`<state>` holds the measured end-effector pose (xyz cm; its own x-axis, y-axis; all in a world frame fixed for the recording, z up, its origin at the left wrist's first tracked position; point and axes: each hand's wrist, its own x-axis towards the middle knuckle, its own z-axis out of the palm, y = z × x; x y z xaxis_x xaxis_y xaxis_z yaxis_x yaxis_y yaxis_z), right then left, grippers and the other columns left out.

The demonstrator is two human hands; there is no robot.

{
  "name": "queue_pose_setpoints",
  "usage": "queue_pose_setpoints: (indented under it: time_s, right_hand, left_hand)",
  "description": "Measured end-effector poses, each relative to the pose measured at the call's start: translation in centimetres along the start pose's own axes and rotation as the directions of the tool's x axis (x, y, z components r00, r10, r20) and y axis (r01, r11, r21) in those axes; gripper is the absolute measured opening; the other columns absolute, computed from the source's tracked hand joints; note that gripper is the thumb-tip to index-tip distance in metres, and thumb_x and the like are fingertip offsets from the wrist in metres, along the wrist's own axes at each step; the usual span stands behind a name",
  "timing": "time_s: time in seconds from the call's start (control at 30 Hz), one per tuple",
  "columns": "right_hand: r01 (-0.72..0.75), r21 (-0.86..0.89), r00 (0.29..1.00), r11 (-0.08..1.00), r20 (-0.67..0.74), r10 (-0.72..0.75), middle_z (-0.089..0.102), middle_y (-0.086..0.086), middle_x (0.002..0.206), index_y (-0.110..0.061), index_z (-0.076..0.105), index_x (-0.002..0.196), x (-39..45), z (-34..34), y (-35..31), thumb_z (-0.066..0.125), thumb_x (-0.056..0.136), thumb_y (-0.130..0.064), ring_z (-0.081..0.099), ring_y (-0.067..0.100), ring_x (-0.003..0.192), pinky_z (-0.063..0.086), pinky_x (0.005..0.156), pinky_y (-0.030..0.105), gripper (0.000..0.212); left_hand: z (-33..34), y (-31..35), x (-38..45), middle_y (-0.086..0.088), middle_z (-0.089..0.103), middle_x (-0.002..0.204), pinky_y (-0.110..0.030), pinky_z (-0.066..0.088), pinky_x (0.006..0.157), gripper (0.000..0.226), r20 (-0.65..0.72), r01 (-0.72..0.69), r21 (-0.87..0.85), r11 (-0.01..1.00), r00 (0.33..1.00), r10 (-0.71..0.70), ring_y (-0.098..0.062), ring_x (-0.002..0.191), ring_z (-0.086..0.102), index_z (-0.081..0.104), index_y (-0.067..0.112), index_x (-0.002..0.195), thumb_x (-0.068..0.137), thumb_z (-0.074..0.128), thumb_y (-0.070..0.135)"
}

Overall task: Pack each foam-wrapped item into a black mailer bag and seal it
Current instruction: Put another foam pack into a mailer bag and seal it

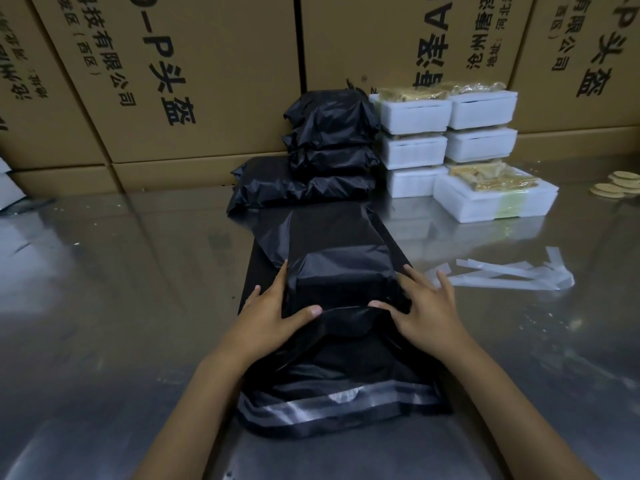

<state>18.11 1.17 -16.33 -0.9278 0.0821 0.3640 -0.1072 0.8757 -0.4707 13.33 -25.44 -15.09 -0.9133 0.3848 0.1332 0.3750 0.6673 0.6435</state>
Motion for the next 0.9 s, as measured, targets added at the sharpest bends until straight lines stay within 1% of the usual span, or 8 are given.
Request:
queue_pose_setpoints:
  time_s: [0.1,0.17,0.27,0.43,0.6,0.7,0.77,0.9]
  right_hand:
    - [0.036,0.230,0.998,0.972,-0.056,-0.024,0.070,-0.009,0.126,-0.028,0.061,0.135,-1.7,-2.3,1.2,0.065,0.094,-0.038,0.051,0.013,0.135,0.014,0.124,0.043,0.042]
    - [0.120,0.201,0.992,0.972,-0.070,-0.108,0.067,-0.007,0.129,-0.028,0.058,0.138,-2.8,-3.8,2.3,0.067,0.095,-0.017,0.054,0.016,0.131,0.032,0.117,0.049,0.046]
    - [0.175,0.093,0.979,0.980,0.094,-0.183,0.041,-0.016,0.155,-0.046,0.044,0.144,-4.7,-5.0,3.1,0.065,0.092,-0.007,0.024,0.010,0.151,0.022,0.122,0.041,0.068]
    - [0.199,0.203,0.949,0.959,0.206,-0.241,0.012,-0.031,0.163,-0.060,0.046,0.139,-6.0,-5.1,3.1,0.064,0.091,-0.005,-0.003,-0.002,0.153,0.010,0.121,0.042,0.075]
    - [0.365,-0.089,0.931,0.927,0.053,-0.362,0.019,-0.016,0.166,-0.037,0.061,0.136,-5.5,-4.6,1.3,0.068,0.078,-0.004,0.009,0.007,0.155,0.025,0.115,0.035,0.067]
    - [0.377,0.032,0.916,0.926,-0.157,-0.368,0.056,-0.040,0.126,-0.033,0.071,0.110,-4.9,-4.4,0.0,0.068,0.093,-0.022,0.049,-0.014,0.124,0.039,0.097,0.010,0.021]
    - [0.204,0.276,0.966,0.939,-0.211,-0.147,0.066,-0.023,0.078,-0.029,0.065,0.089,-4.6,-4.3,-1.0,0.055,0.097,-0.049,0.064,0.002,0.070,0.048,0.063,0.024,0.024]
    - [0.053,0.576,0.987,0.815,-0.153,0.043,0.072,0.018,0.086,-0.011,0.071,0.097,-4.4,-4.8,-2.1,0.055,0.090,-0.051,0.069,0.038,0.087,0.055,0.076,0.052,0.044]
  left_hand:
    - [-2.5,-0.7,-2.7,0.020,0.054,0.141,-0.033,0.031,0.119,0.054,-0.020,0.025,-0.190,0.982,0.999,-0.029,-0.001,0.135,0.045,0.046,0.044,0.141,0.090,0.052,0.059]
    - [-4.3,-1.5,-4.6,0.016,0.058,0.134,-0.026,0.038,0.110,0.038,-0.094,-0.051,0.009,0.999,0.994,0.052,-0.004,0.129,0.051,0.051,0.043,0.137,0.100,0.054,0.037]
    - [-5.5,-3.0,-7.3,0.019,0.043,0.150,-0.029,0.027,0.118,0.071,0.013,-0.129,0.241,0.962,0.992,0.129,-0.003,0.143,0.033,0.042,0.047,0.143,0.090,0.057,0.002]
    - [-4.6,-2.8,-8.7,0.030,0.008,0.162,-0.024,0.021,0.119,0.086,0.054,-0.217,-0.008,0.976,0.975,0.217,0.004,0.150,0.006,0.033,0.054,0.147,0.089,0.069,0.003]
    - [-2.7,-1.3,-7.0,0.006,0.040,0.156,-0.021,0.027,0.117,0.067,-0.097,-0.348,-0.105,0.932,0.936,0.339,-0.012,0.152,0.018,0.068,0.018,0.126,0.077,0.064,-0.027]
    - [-2.2,0.0,-6.0,0.002,0.069,0.124,-0.008,0.044,0.094,0.043,-0.235,-0.195,-0.197,0.961,0.961,0.147,-0.018,0.129,0.056,0.072,0.027,0.119,0.090,0.066,-0.004]
    - [-2.4,0.9,-5.5,0.002,0.076,0.081,-0.012,0.047,0.064,0.014,-0.286,-0.089,-0.264,0.960,0.958,0.010,-0.014,0.088,0.072,0.077,0.035,0.089,0.089,0.064,0.041]
    - [-3.6,1.9,-5.9,0.003,0.061,0.056,-0.015,0.042,0.050,0.049,-0.355,-0.076,-0.430,0.900,0.930,-0.091,-0.006,0.057,0.061,0.060,0.018,0.066,0.079,0.059,0.065]
